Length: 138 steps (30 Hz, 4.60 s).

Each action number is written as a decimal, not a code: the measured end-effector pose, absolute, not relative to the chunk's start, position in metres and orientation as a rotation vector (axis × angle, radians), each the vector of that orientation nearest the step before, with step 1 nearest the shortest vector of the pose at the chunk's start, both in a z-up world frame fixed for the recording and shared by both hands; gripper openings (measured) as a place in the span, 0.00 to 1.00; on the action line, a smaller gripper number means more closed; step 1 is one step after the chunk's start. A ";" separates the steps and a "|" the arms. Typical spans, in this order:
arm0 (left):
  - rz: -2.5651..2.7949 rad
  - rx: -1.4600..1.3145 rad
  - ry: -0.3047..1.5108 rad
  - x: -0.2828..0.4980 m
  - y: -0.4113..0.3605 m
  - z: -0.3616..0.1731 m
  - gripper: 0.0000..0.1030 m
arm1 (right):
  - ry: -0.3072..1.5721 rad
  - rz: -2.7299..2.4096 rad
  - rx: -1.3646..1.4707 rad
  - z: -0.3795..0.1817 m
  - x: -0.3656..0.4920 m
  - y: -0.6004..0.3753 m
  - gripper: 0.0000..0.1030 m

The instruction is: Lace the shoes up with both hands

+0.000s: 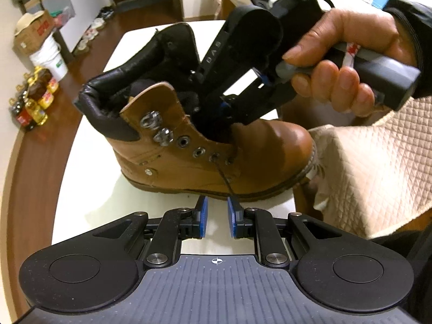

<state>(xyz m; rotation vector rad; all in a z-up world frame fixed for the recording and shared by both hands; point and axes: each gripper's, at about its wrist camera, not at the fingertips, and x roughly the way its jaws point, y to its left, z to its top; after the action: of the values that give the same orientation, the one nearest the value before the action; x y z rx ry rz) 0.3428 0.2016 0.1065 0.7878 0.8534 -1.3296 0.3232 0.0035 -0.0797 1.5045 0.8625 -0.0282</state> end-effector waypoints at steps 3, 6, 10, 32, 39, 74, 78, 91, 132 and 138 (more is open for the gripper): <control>-1.333 0.784 0.848 0.342 0.201 0.107 0.17 | 0.843 -0.050 1.529 -0.081 0.321 0.003 0.03; -1.337 0.785 0.852 0.341 0.201 0.106 0.17 | 0.821 -0.062 1.561 -0.082 0.319 0.003 0.03; -1.341 0.785 0.859 0.338 0.202 0.103 0.17 | 0.815 -0.067 1.576 -0.083 0.319 0.005 0.03; -1.255 0.665 0.872 0.357 0.170 0.103 0.05 | 0.867 -0.018 1.597 -0.088 0.313 0.012 0.04; -1.249 0.688 0.874 0.356 0.183 0.104 0.02 | 0.852 -0.014 1.606 -0.088 0.308 0.010 0.07; -0.616 1.329 1.159 0.534 0.453 0.022 0.02 | 1.048 0.067 0.105 -0.080 0.368 0.238 0.15; -0.660 1.177 1.178 0.545 0.448 0.023 0.05 | 1.080 0.089 0.014 -0.095 0.381 0.247 0.15; -0.969 0.830 1.022 0.503 0.388 0.100 0.13 | 0.977 -0.173 0.731 -0.055 0.317 0.190 0.02; -1.884 0.997 0.361 0.317 0.247 0.137 0.03 | 0.685 -0.099 1.755 -0.094 0.202 0.051 0.18; -1.891 0.971 0.366 0.319 0.248 0.139 0.03 | 0.706 -0.061 1.782 -0.103 0.215 0.062 0.17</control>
<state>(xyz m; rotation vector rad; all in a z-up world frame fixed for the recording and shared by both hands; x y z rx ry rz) 0.3192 0.2483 0.1391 0.9711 0.3663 -1.8906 0.2147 0.0615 -0.1034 1.7824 0.7065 -0.0606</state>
